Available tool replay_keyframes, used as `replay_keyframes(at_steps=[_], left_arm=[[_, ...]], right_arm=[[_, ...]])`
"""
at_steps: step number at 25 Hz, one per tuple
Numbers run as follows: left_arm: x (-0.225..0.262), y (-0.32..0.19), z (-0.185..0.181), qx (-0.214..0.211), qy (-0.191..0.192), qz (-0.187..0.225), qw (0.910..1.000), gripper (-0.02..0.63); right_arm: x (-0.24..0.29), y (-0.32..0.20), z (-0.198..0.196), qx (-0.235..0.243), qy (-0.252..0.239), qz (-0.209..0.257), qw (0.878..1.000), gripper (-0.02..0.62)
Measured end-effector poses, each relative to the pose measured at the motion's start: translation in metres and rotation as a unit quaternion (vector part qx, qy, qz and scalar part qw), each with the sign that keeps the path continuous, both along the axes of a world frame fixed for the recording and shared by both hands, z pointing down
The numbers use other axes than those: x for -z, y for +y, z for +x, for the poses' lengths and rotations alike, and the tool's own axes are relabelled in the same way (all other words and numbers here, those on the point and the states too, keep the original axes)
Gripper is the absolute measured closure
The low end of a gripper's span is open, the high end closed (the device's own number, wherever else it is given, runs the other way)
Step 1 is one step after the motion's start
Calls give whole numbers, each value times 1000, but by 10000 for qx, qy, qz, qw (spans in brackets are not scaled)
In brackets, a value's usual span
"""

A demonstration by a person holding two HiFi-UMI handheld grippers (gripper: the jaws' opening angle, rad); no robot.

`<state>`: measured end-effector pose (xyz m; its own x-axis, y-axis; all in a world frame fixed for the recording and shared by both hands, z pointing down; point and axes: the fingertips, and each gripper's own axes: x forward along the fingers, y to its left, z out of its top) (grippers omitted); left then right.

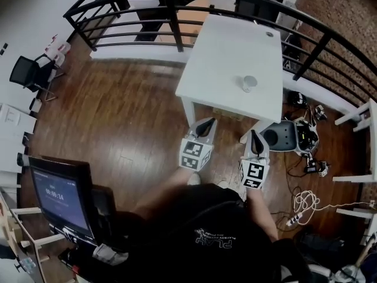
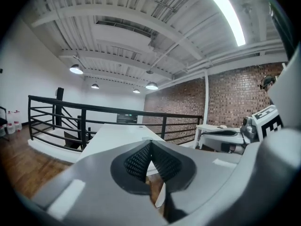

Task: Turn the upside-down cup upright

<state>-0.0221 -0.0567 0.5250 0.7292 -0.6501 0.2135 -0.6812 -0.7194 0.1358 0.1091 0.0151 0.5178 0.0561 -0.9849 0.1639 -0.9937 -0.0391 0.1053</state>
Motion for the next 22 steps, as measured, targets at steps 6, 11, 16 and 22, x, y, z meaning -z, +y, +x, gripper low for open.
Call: replay_keyframes(at_steps=[6,11,16,22], left_arm=[[3,14,9,26,-46,50,10000,609],[13,16,24,-28,0,35,10000,607],[30,7,29,40,40,245,9997,608],[26,3,26,119,46,184,9997,607]], right_arm=[[34,20,19,-216,-211,536,9981,581],[24,23,31,-240,-184,275,9992,581],[21,17,26,-81,-69,170,9998,581],[27,13,26,-34,8,157,9999,583]])
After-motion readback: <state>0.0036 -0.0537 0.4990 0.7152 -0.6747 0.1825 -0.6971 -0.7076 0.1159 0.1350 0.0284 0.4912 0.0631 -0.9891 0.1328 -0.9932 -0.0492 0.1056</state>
